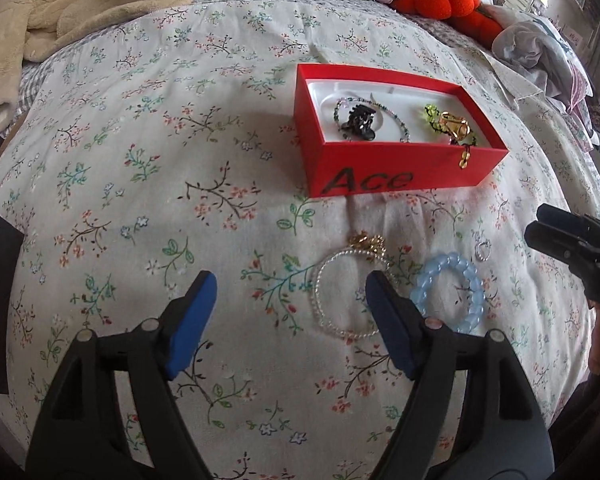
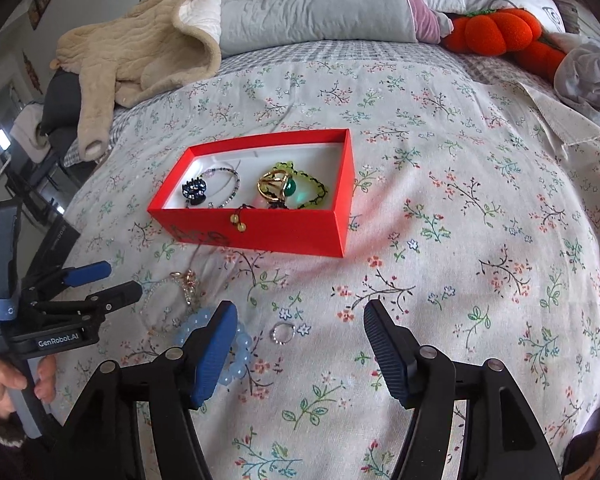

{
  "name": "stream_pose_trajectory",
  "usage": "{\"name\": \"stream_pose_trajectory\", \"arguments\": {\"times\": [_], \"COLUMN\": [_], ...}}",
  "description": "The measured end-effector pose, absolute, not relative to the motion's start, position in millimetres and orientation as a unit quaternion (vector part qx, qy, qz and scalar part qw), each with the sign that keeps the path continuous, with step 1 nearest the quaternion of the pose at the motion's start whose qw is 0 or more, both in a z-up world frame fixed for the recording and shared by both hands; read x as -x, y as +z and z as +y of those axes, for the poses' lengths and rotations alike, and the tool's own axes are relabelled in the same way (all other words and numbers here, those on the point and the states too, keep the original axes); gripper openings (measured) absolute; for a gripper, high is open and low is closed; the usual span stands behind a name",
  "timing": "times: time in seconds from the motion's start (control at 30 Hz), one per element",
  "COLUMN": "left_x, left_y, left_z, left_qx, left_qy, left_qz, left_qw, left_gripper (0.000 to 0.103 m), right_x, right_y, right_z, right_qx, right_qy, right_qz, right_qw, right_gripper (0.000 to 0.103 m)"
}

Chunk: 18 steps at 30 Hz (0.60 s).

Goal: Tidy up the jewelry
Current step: 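Grasp the light blue bead bracelet with the right tool while the left tool grasps the clear pearl bracelet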

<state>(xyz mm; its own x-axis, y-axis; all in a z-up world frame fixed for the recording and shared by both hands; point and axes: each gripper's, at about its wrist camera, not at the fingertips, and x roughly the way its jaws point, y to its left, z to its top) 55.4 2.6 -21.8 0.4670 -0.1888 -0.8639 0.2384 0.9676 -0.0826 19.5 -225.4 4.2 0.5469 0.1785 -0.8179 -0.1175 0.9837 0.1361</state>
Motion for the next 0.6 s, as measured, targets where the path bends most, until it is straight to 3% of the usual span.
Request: {"name": "stream_pose_trajectory", "arguments": {"times": [0.37, 0.47, 0.57, 0.6], "left_x": [-43.7, -48.5, -53.5, -55.2], "left_y": [-44.9, -44.0, -45.3, -45.7], "left_z": [-3.3, -5.8, -9.0, -9.7], "left_qx": [-0.064, -0.053, -0.05, -0.049], "left_qy": [-0.16, -0.168, -0.164, -0.163], "left_qz": [0.507, 0.511, 0.514, 0.515], "left_qw": [0.845, 0.841, 0.84, 0.84], "left_gripper": [0.076, 0.066, 0.047, 0.033], "right_x": [-7.6, -7.1, -8.0, -8.3], "right_y": [-21.2, -20.2, -22.0, -23.4], "right_z": [-237.1, -234.9, -227.1, -223.8], "right_qx": [-0.021, -0.036, -0.045, -0.048], "right_qy": [0.077, 0.09, 0.108, 0.114], "right_qz": [0.492, 0.492, 0.499, 0.503], "right_qw": [0.867, 0.865, 0.859, 0.855], "right_gripper": [0.067, 0.067, 0.067, 0.066]}}
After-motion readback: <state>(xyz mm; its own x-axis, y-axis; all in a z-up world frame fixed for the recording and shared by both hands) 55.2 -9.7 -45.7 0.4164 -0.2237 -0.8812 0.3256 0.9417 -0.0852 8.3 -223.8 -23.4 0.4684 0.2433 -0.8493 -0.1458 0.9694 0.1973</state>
